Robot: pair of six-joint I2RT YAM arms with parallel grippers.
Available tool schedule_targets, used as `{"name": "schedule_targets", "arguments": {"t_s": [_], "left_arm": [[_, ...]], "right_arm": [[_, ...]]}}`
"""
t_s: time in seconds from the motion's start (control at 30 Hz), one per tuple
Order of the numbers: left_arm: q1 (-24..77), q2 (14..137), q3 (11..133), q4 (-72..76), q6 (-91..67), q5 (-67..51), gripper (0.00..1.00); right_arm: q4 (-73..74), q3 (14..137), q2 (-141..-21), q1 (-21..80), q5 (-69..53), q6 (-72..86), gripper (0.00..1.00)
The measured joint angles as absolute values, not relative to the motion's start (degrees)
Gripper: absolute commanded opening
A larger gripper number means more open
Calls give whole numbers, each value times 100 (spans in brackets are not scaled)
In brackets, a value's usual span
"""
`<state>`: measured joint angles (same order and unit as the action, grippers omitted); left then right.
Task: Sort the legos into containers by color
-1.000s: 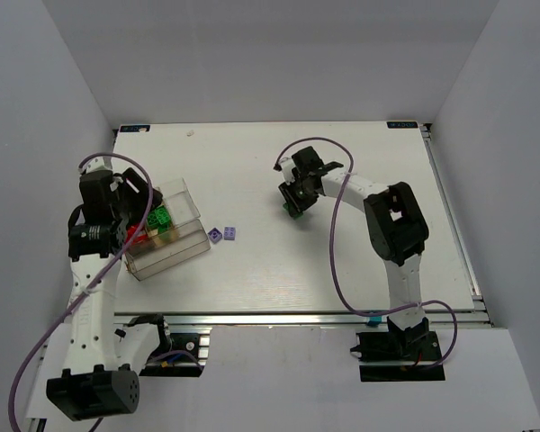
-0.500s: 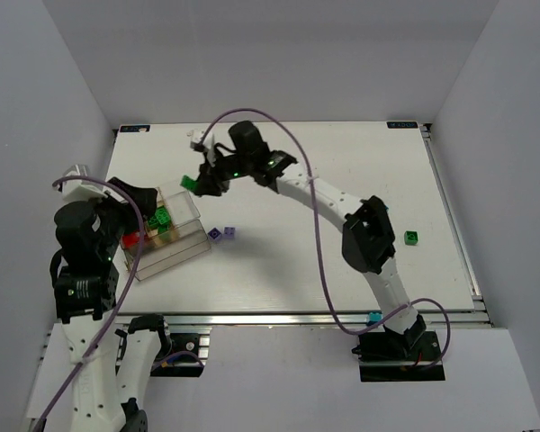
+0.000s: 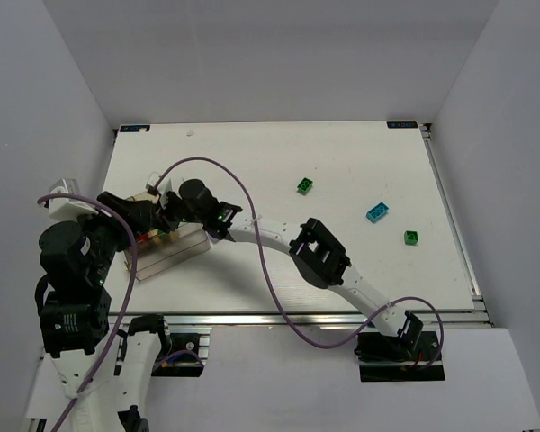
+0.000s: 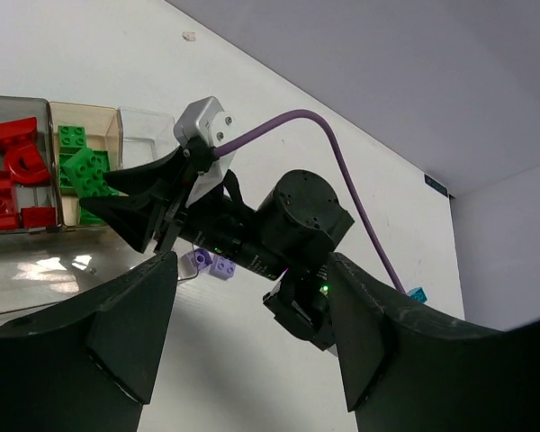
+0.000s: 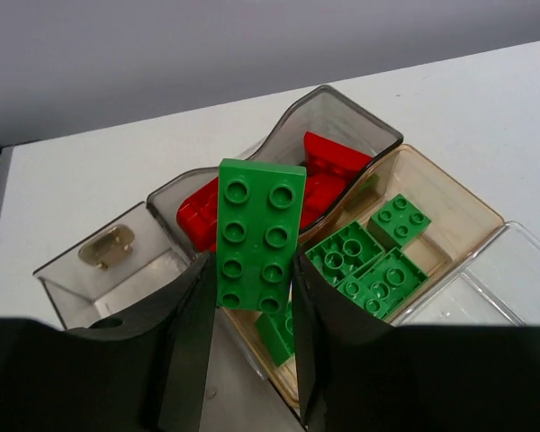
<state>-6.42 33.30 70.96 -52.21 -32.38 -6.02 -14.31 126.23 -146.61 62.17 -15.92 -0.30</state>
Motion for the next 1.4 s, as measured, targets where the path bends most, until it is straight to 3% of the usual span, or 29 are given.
{"name": "schedule_targets", "arguments": {"t_s": [0.27, 0.37, 0.47, 0.63, 0.7, 0.73, 0.77, 0.8, 0.83, 0.87, 0.9, 0.97, 1.0, 1.1, 1.13, 1.23, 1.4], "left_arm": [[-626, 3218, 6995, -5275, -3234, -663, 77], [-626, 3273, 6980, -5249, -3229, -709, 77], [-626, 3332, 6960, -5179, -3229, -764, 78], [-626, 3385, 6855, -4978, -3236, -869, 74], [-626, 3398, 6779, -4836, -3251, -952, 63], [-626, 3417, 6700, -4716, -3280, -1041, 57], [-626, 3441, 6635, -4624, -3306, -1133, 43], [-628, 3474, 6552, -4488, -3354, -1264, 35], [-631, 3518, 6471, -4370, -3382, -1404, 28], [-631, 3579, 6368, -4217, -3415, -1573, 24], [-631, 3653, 6239, -4001, -3452, -1741, 13], [-631, 3857, 5970, -3612, -3546, -2097, 8], [-628, 3997, 5854, -3437, -3568, -2257, 8], [-572, 4724, 5559, -2904, -3623, -2749, 18], [-523, 5015, 5498, -2724, -3625, -2867, 33], [-246, 5996, 5406, -2355, -3618, -3020, 62], [915, 7889, 5953, -2139, -3415, -2792, 75]], "right_arm": [[-1739, 12623, -14669, 6254, -1011, -222, 52], [-1776, 12621, -14669, 6213, -972, -338, 60], [-1820, 12604, -14669, 6171, -991, -425, 61], [-1804, 12368, -14543, 6075, -1028, -438, 56], [-1708, 12095, -14298, 6016, -1017, -331, 43], [-1627, 11952, -14147, 5972, -1000, -287, 32], [-1529, 11769, -13931, 5913, -972, -213, 27], [-1337, 11596, -13688, 5824, -950, -117, 21], [-1192, 11441, -13452, 5714, -950, -34, 7], [-1026, 11238, -13146, 5551, -967, 62, 2], [-816, 11015, -12807, 5339, -987, 132, 0], [-423, 10667, -12191, 4807, -1076, 198, 1], [-228, 10488, -11867, 4469, -1166, 215, 5], [209, 9483, -10790, 3341, -1396, 119, 31], [451, 9166, -10466, 2926, -1446, 40, 44], [1267, 8527, -9832, 1970, -1428, -217, 60], [2434, 7651, -9144, 1184, -1409, -611, 65]]}}
